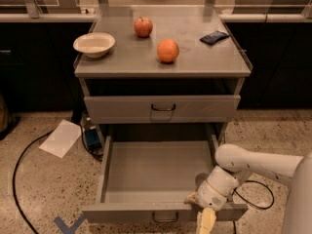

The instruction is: Open middle drawer

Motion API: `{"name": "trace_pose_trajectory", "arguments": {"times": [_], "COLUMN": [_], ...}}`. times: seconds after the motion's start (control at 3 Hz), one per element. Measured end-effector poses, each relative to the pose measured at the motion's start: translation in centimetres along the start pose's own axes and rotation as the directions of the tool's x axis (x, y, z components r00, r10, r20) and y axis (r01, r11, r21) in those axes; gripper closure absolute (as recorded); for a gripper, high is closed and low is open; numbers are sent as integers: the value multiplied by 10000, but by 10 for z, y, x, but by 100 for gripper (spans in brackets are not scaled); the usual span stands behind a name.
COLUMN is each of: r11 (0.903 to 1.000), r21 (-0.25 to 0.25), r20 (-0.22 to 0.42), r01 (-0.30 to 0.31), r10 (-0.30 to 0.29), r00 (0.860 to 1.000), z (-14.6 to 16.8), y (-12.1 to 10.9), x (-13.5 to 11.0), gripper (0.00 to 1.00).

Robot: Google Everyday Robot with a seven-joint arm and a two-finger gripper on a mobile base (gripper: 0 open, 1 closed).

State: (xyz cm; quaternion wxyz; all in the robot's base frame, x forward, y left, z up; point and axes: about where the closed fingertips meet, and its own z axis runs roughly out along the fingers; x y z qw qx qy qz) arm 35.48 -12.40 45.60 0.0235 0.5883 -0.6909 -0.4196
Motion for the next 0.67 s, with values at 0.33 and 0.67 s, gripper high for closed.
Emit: {"name": "trace_pose_trajectory", "arguments": {"times": [0.33, 0.67], "r11": [9994, 9973], "r21": [-339, -731], "r20": [-46, -46], "r01": [12, -55], "r10": [-13, 52], "r00": [10000, 10000], "z": [3, 7], "y": [14, 29], "x": [5, 7], "gripper": [0, 0]}}
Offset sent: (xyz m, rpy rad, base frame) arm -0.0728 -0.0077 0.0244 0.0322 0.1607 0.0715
